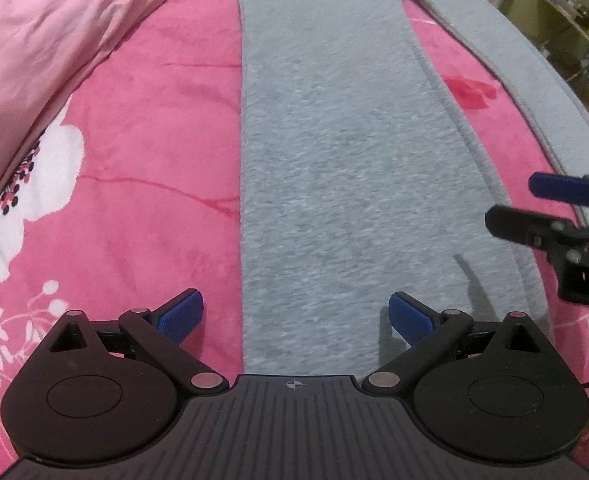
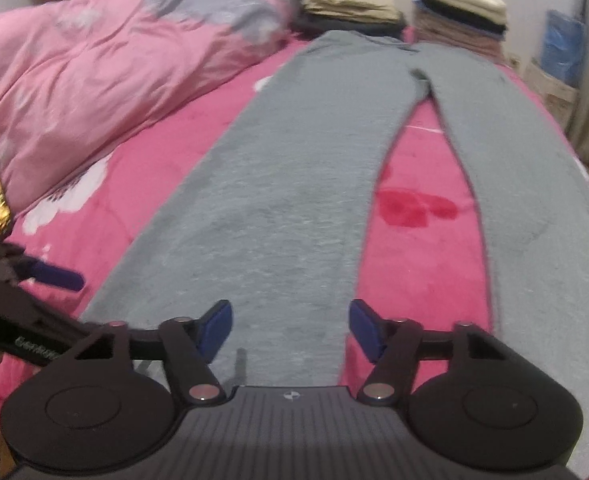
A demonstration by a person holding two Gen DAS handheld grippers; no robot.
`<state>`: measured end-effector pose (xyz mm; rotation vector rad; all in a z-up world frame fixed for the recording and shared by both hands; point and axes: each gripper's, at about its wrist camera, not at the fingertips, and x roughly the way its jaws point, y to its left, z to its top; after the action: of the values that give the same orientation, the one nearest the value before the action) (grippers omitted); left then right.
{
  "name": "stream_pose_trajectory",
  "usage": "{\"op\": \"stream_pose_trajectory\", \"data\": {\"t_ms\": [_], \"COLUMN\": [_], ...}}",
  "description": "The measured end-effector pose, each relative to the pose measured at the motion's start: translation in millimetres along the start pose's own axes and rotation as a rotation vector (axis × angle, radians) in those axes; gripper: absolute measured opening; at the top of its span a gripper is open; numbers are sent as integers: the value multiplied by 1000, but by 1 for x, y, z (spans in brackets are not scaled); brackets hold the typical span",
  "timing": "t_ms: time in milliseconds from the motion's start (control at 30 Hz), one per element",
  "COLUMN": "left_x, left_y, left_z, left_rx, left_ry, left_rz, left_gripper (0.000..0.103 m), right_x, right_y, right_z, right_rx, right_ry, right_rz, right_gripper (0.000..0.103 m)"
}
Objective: Fold clothes
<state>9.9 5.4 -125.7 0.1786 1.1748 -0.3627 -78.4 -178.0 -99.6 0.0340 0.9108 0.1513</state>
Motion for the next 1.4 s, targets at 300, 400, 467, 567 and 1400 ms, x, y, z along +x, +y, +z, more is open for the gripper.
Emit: {"op": "stream_pose_trajectory", "data": {"t_ms": [300,400,467,567,1400], "left_x": [4,6,8,9,11], "left_y": [0,-1,-1,-1,-1], "left_z": [-3,-4,-4,-4,-7], "left_rx": [-5,-1,0,0,11], "left_ry": [23,26,27,27,21], "left_rz": [35,44,48,54,72], "left_gripper": [100,100,100,101,103], "right_x": [12,18,20,19,26], "right_y": [13,10,4,-9,-12], "right_z": [-10,-14,-16,-17,-27], "right_rx": [-60,-57,-33,26,45], "right_ry": [64,86,93,87,125], "right_rz": [78,68,46,23,98], "right_gripper": [33,30,28,23,20]}}
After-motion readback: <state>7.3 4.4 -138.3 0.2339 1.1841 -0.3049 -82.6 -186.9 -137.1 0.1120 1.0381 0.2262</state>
